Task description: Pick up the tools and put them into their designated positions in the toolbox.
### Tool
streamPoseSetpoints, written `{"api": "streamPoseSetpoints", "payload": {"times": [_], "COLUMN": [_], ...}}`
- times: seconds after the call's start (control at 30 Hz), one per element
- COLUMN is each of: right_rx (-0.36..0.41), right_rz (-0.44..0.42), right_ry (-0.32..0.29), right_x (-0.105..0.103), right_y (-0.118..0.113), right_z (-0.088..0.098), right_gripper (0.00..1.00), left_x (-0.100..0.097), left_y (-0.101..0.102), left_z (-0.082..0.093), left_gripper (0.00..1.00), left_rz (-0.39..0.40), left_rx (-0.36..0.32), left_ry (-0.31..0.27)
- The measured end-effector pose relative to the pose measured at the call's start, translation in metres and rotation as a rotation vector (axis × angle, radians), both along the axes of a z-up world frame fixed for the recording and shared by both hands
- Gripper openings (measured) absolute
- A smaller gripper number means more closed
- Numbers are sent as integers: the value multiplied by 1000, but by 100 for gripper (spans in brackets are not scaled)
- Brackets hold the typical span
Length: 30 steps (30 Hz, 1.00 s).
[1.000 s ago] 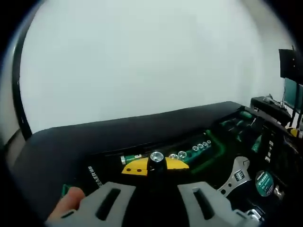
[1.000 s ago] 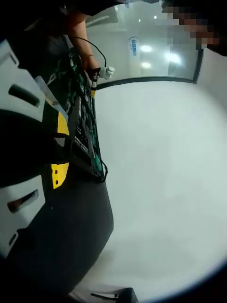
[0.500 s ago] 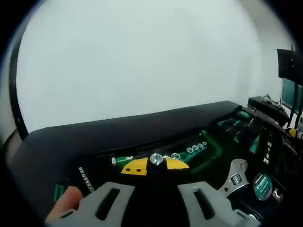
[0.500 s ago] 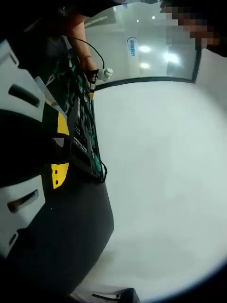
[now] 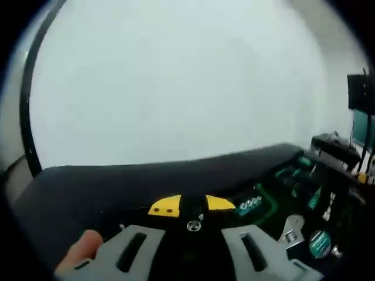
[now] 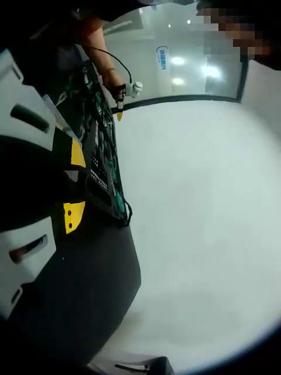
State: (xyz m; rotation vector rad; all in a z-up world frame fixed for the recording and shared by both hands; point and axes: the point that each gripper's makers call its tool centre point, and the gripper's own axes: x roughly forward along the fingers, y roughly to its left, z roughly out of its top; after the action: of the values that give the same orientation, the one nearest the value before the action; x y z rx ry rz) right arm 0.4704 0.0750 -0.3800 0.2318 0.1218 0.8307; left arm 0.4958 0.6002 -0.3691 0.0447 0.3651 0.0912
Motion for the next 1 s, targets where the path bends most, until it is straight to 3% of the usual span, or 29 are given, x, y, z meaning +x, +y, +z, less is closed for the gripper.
{"api": "streamPoseSetpoints", "payload": {"times": [0.13,0.2,0.27,0.37,0.6,0.77,0.87,1.0], "right_rx": [2,3,4,7,9,14,15,18], "right_rz": [-3,-3,-3,-1,1,0,1,1], "right_ry": [0,-1,-2,-2,-1,0,1,0], "right_x": [0,1,1,1,1,1,1,1], "right_y": [-1,-1,-1,-1,-1,-2,-2,-2], "right_z": [0,0,0,1,1,1,1,2], "right_gripper": [17,17,17,17,17,17,17,17], "left_x": [7,8,4,7,7,6,2,-2], "left_y": [-16,-15,-9,-15,-27,-29,-28,-29], "left_z": [-7,-11,-20,-17,-19,-22,-23,-23], "left_gripper": [8,6,0,0,0,0,0,0], "left_rz": [-86,-85,-71,-112,-195,-227,-245,-240], "left_rx": [45,61,125,123,156,146,141,142], "left_ry": [33,59,131,111,140,226,321,379]}}
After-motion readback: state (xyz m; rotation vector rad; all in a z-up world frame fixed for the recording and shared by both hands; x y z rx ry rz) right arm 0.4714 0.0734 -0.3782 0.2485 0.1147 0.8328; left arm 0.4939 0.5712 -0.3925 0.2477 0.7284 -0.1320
